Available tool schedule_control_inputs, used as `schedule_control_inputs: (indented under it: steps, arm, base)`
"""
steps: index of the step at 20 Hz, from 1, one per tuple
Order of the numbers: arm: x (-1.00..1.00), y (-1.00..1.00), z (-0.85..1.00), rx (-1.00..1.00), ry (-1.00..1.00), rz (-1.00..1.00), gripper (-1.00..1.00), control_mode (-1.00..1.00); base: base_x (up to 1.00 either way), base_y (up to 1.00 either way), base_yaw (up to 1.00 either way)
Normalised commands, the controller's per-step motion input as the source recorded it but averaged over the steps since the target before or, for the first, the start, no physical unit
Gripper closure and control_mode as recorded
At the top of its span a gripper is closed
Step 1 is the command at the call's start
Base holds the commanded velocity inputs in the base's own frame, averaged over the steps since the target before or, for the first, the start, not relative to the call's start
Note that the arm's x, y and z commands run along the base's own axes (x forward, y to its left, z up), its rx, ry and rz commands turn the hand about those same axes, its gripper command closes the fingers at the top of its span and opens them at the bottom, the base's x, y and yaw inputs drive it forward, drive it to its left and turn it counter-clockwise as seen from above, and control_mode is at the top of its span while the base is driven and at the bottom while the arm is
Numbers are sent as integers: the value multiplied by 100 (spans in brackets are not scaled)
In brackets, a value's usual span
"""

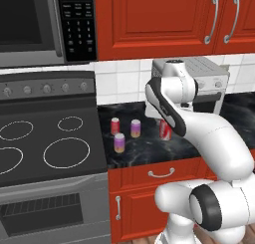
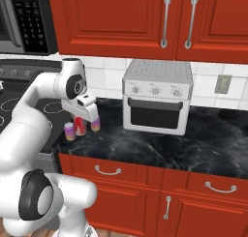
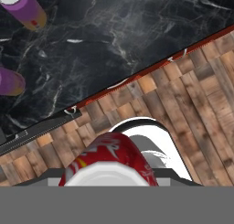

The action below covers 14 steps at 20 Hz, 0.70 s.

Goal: Four empty soda cans are scattered around the kitchen. Gather all the cans and cluster them next to the stove for recycling.

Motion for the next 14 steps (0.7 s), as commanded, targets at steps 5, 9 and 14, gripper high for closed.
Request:
schedule_control_inputs:
  steps: [5, 9, 14]
  arm:
    - [0, 0, 0, 0, 0, 0, 100, 100]
    - [0, 0, 0, 0, 0, 0, 100, 100]
    - [0, 0, 0, 0, 0, 0, 100, 100]
  base:
    - [0, 0, 0]
    - [0, 0, 0]
    - [0, 0, 0]
